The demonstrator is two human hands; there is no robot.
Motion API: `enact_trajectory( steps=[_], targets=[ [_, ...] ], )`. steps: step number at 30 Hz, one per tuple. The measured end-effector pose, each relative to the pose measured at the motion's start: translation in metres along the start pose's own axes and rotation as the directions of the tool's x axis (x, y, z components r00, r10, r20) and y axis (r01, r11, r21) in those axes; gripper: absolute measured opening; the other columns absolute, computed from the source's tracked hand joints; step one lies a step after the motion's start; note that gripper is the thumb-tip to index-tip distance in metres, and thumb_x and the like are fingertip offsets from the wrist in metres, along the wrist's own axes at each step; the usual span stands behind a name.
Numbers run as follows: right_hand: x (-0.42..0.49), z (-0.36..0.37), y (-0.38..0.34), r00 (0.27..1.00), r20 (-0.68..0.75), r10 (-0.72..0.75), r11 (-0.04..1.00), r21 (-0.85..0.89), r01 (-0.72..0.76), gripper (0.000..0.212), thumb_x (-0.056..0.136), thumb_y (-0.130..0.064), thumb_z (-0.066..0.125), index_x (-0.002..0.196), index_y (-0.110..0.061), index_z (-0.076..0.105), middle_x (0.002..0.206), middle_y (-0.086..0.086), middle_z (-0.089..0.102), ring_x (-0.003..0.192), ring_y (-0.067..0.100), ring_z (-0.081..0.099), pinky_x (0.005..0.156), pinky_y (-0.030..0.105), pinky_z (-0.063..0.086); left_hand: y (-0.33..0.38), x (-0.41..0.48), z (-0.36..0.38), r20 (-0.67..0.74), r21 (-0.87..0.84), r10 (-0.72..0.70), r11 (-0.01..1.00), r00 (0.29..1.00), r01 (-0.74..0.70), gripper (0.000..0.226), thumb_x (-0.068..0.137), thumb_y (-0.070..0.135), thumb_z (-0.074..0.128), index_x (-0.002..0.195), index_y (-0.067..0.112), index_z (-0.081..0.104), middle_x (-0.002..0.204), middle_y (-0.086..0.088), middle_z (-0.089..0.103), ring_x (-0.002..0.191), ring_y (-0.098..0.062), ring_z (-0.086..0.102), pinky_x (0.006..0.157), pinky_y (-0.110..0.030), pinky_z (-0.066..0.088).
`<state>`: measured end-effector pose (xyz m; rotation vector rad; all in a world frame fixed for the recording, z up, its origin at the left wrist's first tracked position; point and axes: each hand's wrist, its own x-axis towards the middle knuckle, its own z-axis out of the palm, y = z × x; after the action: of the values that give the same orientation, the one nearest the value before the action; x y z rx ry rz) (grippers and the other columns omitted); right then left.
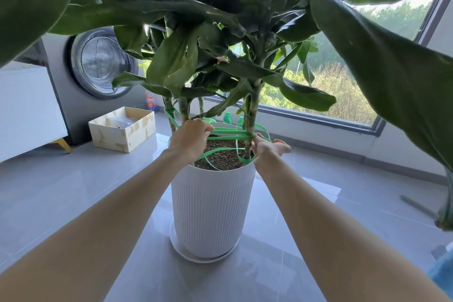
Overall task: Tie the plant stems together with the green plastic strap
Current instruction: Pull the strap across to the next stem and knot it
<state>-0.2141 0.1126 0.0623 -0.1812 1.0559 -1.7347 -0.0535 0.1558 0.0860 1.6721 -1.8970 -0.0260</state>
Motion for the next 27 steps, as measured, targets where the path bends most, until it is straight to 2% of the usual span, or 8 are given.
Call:
enact_trajectory(
  steps=[5, 9, 14, 16, 18, 22, 24, 27],
  targets=[
    [0.002, -0.004, 0.001, 0.989, 0.125, -0.081, 0.933, -0.339, 0.120, 0.049, 0.083, 0.003, 0.066, 0.123, -0.023, 0.053, 0.110, 0.013, 0.066, 0.093, 0.024, 0.068, 0.080, 0.029, 0.054, -0.007, -0.002, 0.001, 0.053, 0.044, 0.019, 0.999, 0.998, -0.022, 0.039, 0.096, 0.004, 0.047, 0.131, 0.017, 0.054, 0.123, -0.009, 0.062, 0.096, -0.027, 0.064, 0.081, -0.038, 0.051],
    [-0.001, -0.013, 0.000, 0.981, 0.084, -0.172, 0.809, -0.557, 0.190, 0.022, 0.087, -0.012, 0.067, 0.109, -0.009, 0.069, 0.102, 0.013, 0.069, 0.084, 0.022, 0.066, 0.084, 0.034, 0.056, -0.011, -0.013, -0.004, 0.062, 0.083, 0.036, 0.996, 0.997, -0.041, 0.043, 0.095, 0.004, 0.045, 0.135, 0.018, 0.050, 0.131, -0.010, 0.056, 0.109, -0.030, 0.059, 0.087, -0.039, 0.047],
    [-0.016, -0.028, -0.001, 0.949, 0.172, -0.263, 0.611, -0.731, 0.302, 0.009, 0.087, -0.027, 0.067, 0.083, -0.019, 0.068, 0.079, 0.002, 0.069, 0.068, 0.019, 0.066, 0.075, 0.041, 0.059, -0.017, -0.024, -0.013, 0.049, -0.014, 0.107, 0.994, 0.993, -0.106, 0.033, 0.092, 0.005, 0.049, 0.116, 0.019, 0.066, 0.131, -0.002, 0.058, 0.102, -0.028, 0.063, 0.081, -0.037, 0.050],
    [-0.021, -0.034, -0.006, 0.932, 0.240, -0.271, 0.476, -0.808, 0.347, 0.019, 0.087, -0.036, 0.064, 0.072, -0.025, 0.066, 0.070, -0.003, 0.064, 0.067, 0.019, 0.064, 0.071, 0.040, 0.059, -0.020, -0.027, -0.016, 0.047, -0.039, 0.112, 0.993, 0.993, -0.110, 0.030, 0.091, 0.006, 0.051, 0.110, 0.022, 0.068, 0.128, -0.001, 0.059, 0.100, -0.026, 0.063, 0.077, -0.032, 0.050],
    [-0.025, -0.039, -0.008, 0.886, 0.327, -0.329, 0.240, -0.878, 0.413, 0.029, 0.088, -0.045, 0.059, 0.074, -0.024, 0.073, 0.080, -0.002, 0.066, 0.085, 0.021, 0.063, 0.067, 0.031, 0.052, -0.021, -0.028, -0.020, 0.011, -0.058, 0.095, 0.994, 0.995, -0.094, 0.028, 0.090, 0.007, 0.052, 0.106, 0.022, 0.070, 0.123, -0.001, 0.060, 0.096, -0.021, 0.062, 0.074, -0.027, 0.048],
    [-0.035, -0.045, -0.010, 0.771, 0.557, -0.308, -0.068, -0.821, 0.566, 0.032, 0.091, -0.041, 0.057, 0.081, -0.018, 0.076, 0.106, 0.002, 0.051, 0.117, 0.019, 0.038, 0.083, 0.033, 0.044, -0.024, -0.033, -0.028, 0.050, -0.090, 0.024, 0.996, 0.998, -0.019, 0.023, 0.093, 0.012, 0.053, 0.110, 0.017, 0.067, 0.103, -0.004, 0.068, 0.068, -0.017, 0.060, 0.061, -0.026, 0.046],
    [-0.039, -0.049, -0.011, 0.734, 0.638, -0.232, -0.109, -0.767, 0.632, 0.033, 0.092, -0.037, 0.056, 0.077, -0.015, 0.076, 0.095, 0.002, 0.055, 0.117, 0.019, 0.039, 0.091, 0.035, 0.043, -0.030, -0.035, -0.028, 0.099, -0.141, -0.026, 0.989, 0.995, 0.040, 0.023, 0.094, 0.012, 0.051, 0.109, 0.017, 0.067, 0.102, -0.004, 0.069, 0.063, -0.020, 0.065, 0.055, -0.028, 0.052],
    [-0.043, -0.054, -0.013, 0.701, 0.700, -0.139, -0.119, -0.715, 0.689, 0.034, 0.094, -0.033, 0.054, 0.077, -0.014, 0.076, 0.093, 0.007, 0.065, 0.113, 0.017, 0.046, 0.084, 0.031, 0.042, -0.035, -0.033, -0.028, 0.120, -0.285, -0.140, 0.944, 0.983, 0.169, 0.024, 0.094, 0.008, 0.050, 0.107, 0.014, 0.068, 0.110, -0.005, 0.065, 0.061, -0.017, 0.066, 0.044, -0.017, 0.050]
  ],
)
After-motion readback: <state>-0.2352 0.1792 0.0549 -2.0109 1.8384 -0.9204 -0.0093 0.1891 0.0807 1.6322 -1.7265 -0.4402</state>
